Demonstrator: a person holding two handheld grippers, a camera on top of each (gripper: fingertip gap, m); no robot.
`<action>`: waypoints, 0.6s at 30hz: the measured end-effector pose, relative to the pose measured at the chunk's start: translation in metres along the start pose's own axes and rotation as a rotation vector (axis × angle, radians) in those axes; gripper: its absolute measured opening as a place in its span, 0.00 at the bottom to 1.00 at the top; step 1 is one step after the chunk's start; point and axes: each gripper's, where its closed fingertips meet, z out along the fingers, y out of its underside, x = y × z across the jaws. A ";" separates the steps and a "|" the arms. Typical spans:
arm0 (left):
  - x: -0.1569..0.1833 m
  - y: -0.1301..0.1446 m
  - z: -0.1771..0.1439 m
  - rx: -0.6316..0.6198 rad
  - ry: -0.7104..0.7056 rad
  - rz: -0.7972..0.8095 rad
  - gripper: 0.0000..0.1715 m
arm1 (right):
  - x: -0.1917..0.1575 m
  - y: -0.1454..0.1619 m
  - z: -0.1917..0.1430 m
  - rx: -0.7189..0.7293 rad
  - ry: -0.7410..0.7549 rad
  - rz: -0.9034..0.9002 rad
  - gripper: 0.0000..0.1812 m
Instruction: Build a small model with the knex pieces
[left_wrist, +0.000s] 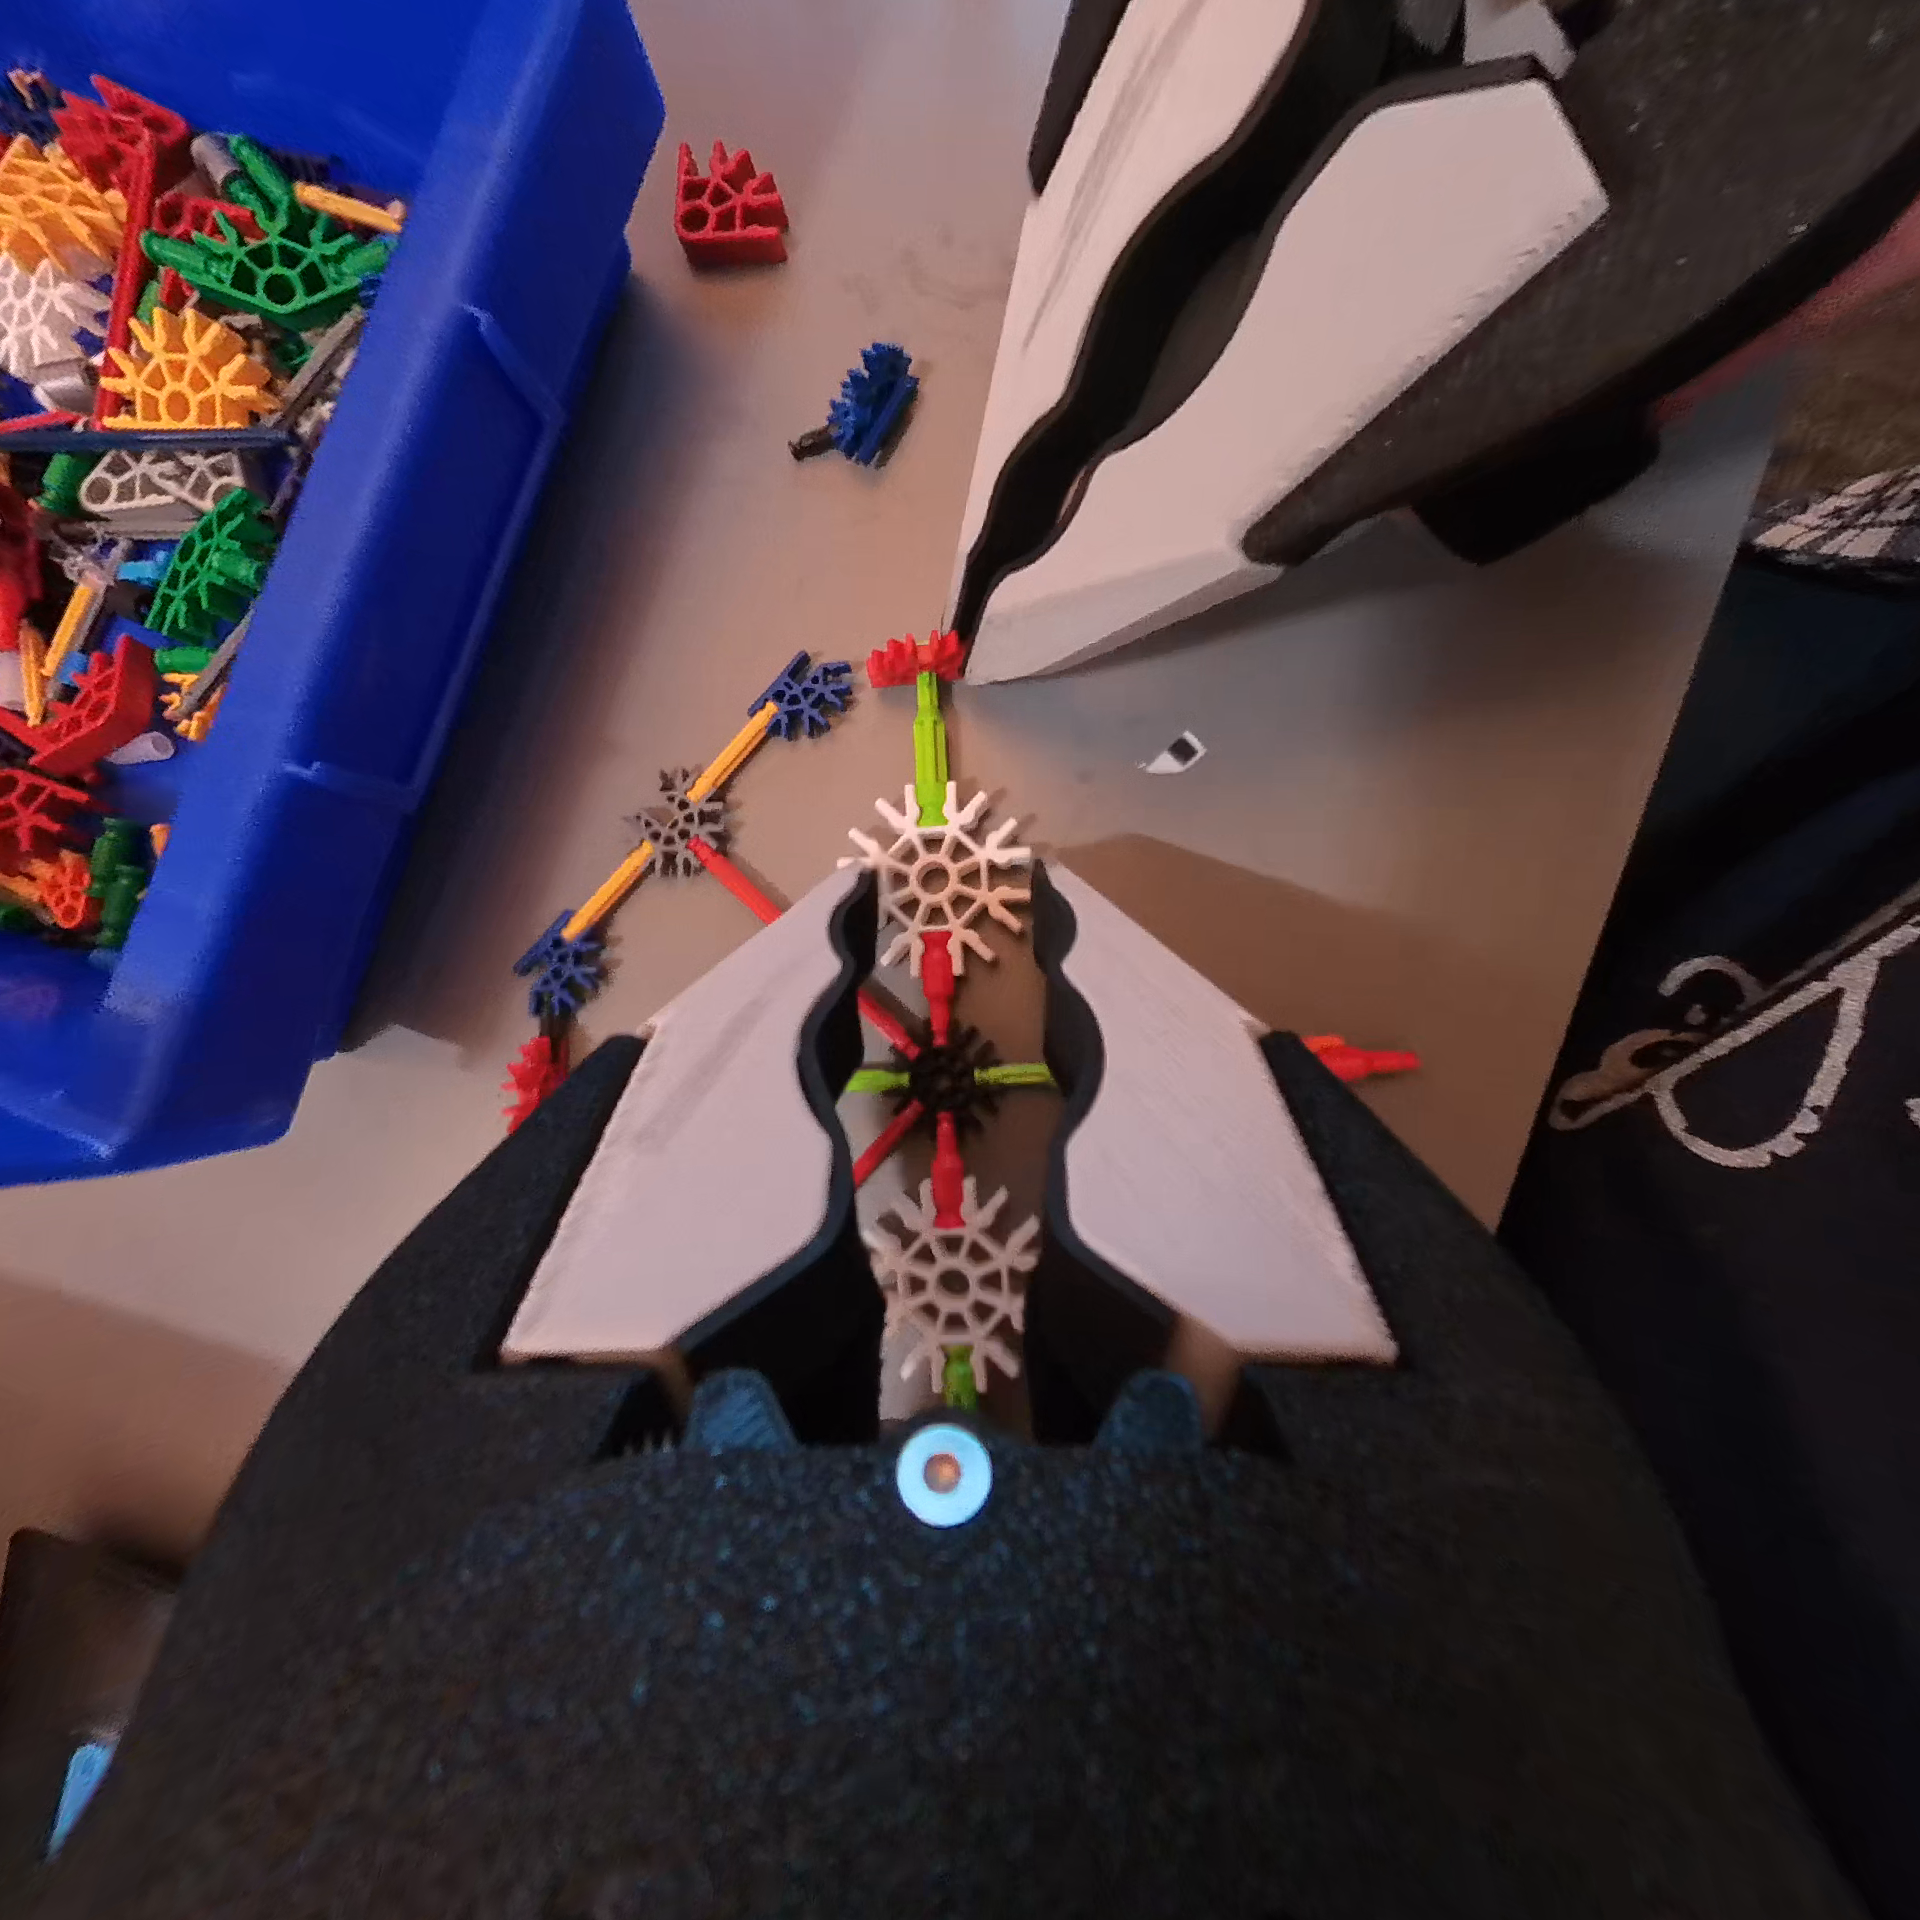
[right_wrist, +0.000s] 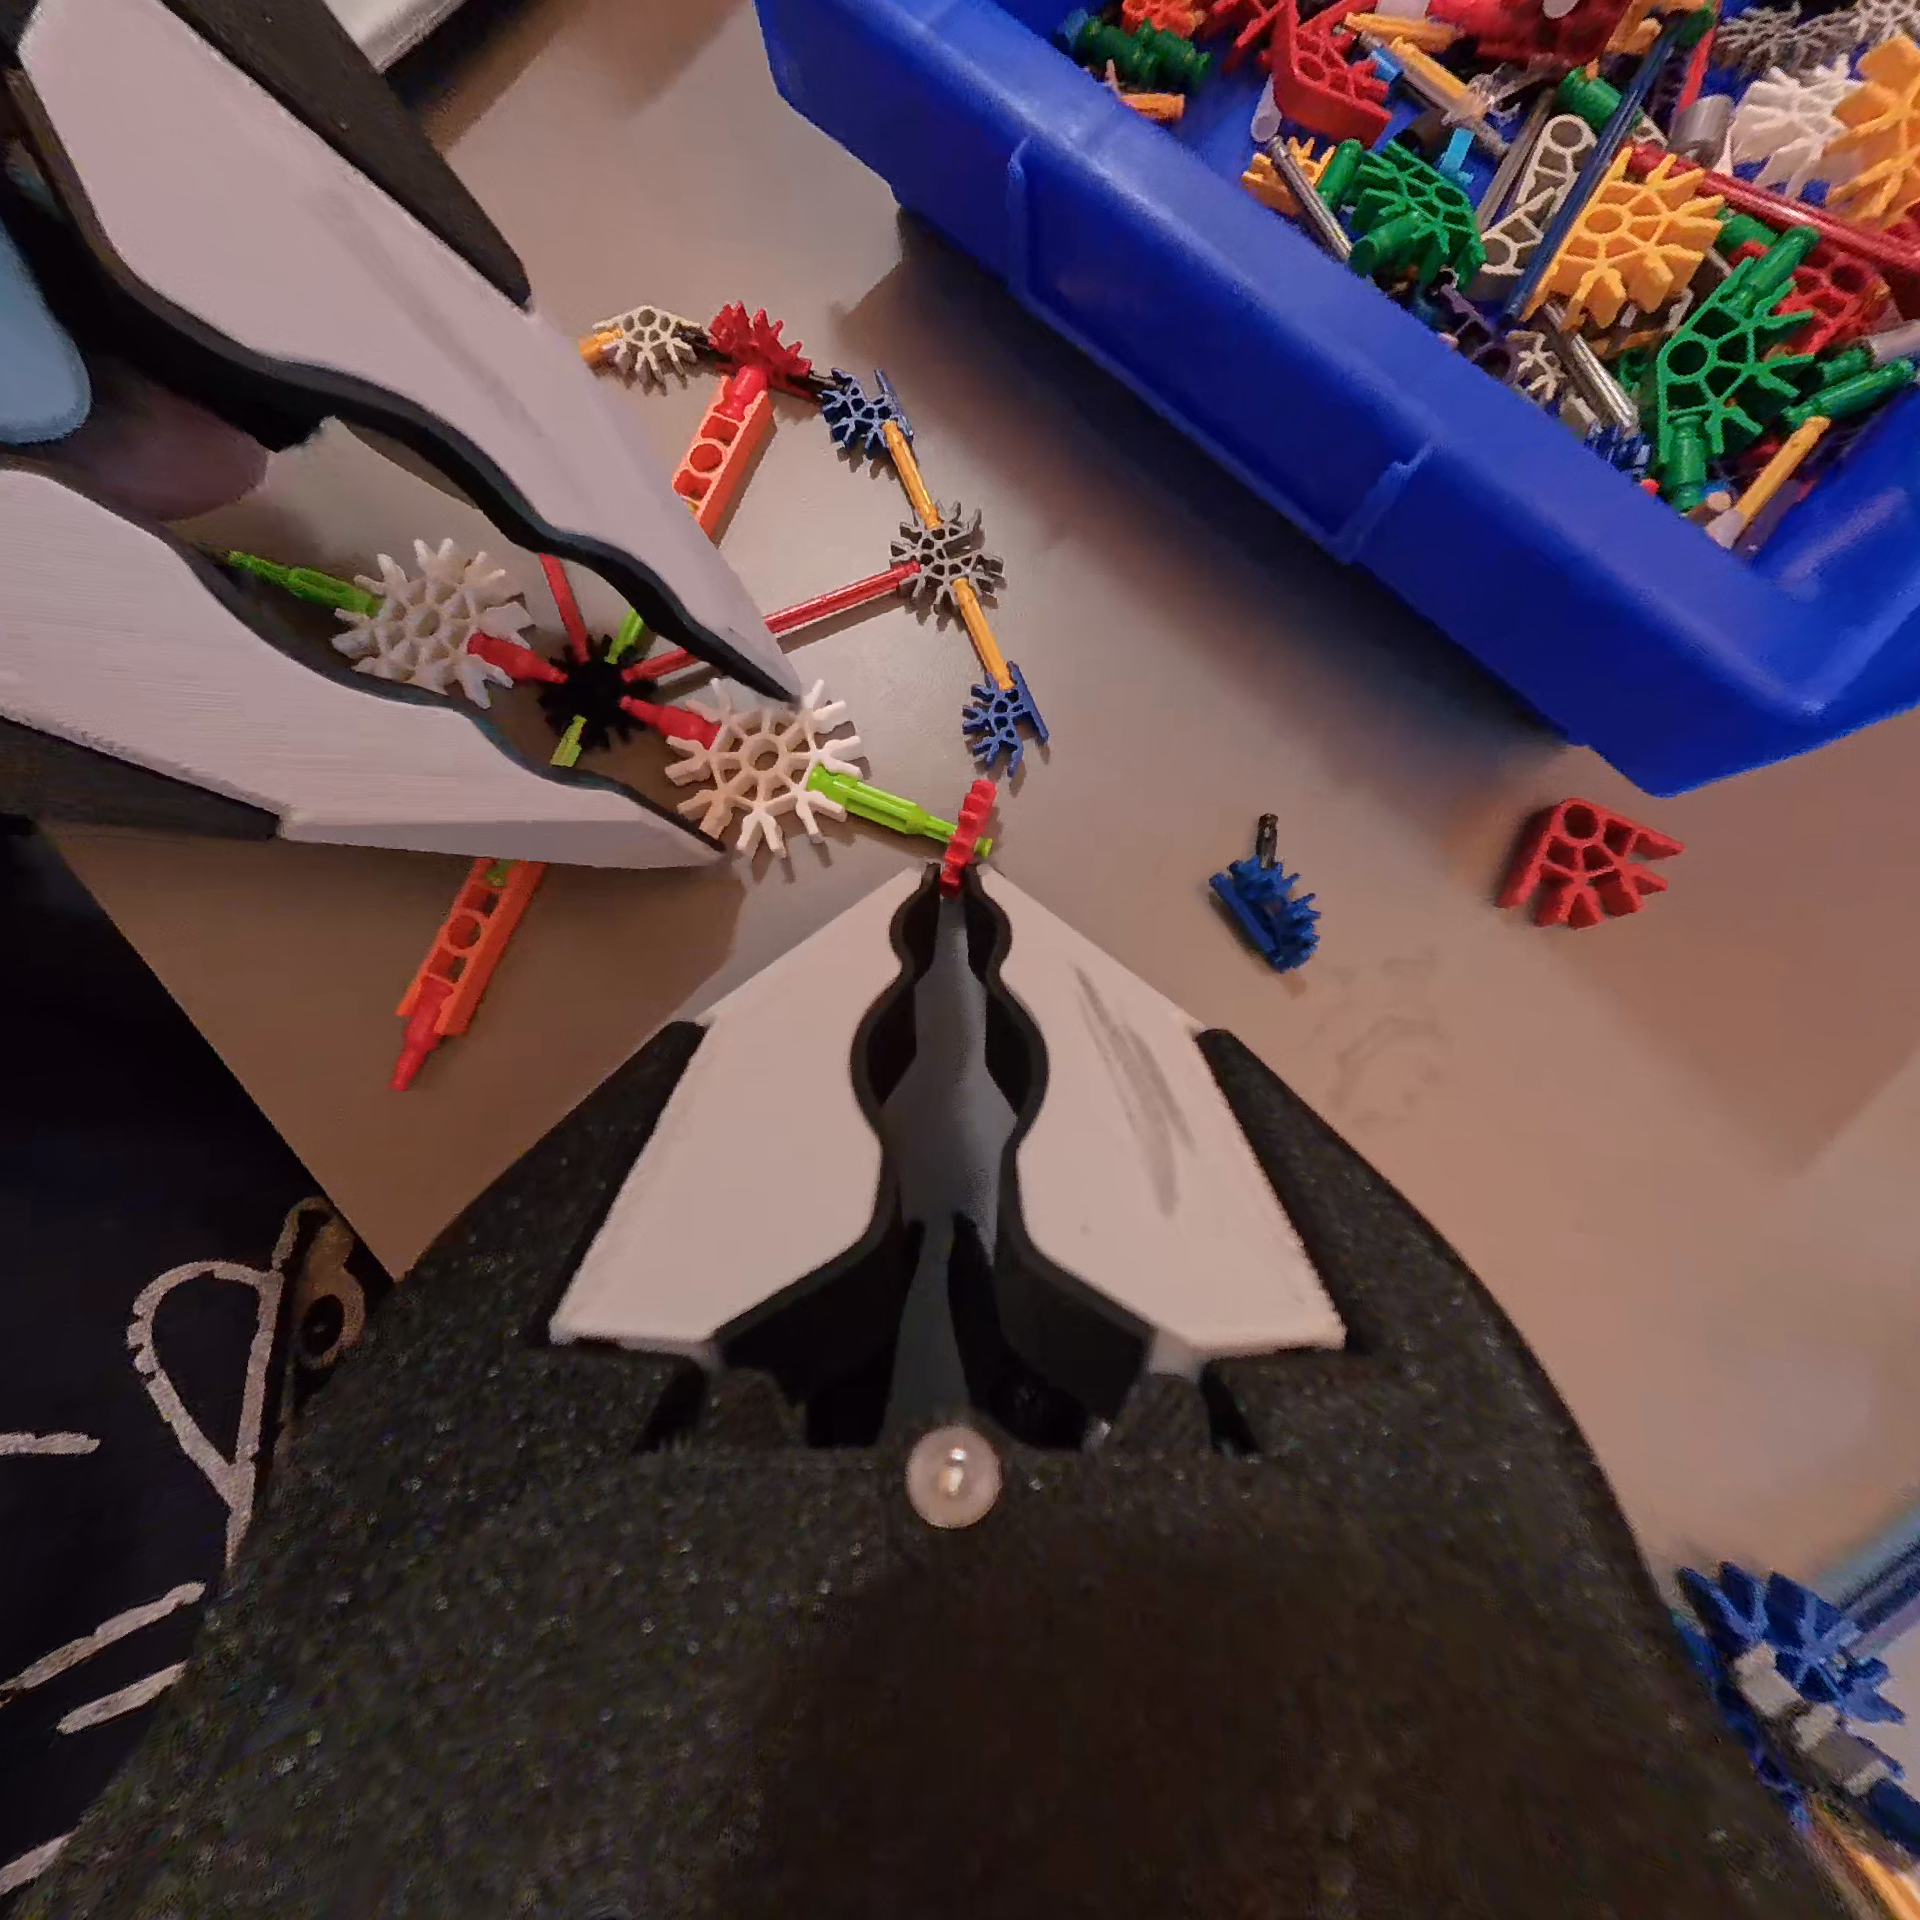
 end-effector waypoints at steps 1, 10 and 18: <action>-0.001 0.000 -0.003 0.004 0.006 -0.010 0.19 | 0.001 0.000 0.000 -0.002 0.005 0.002 0.02; -0.049 0.026 -0.068 0.034 -0.113 -0.126 0.24 | 0.001 0.002 0.000 0.009 -0.012 0.008 0.02; -0.031 0.040 -0.075 0.011 -0.048 -0.133 0.24 | 0.002 0.002 0.000 0.014 -0.019 0.010 0.02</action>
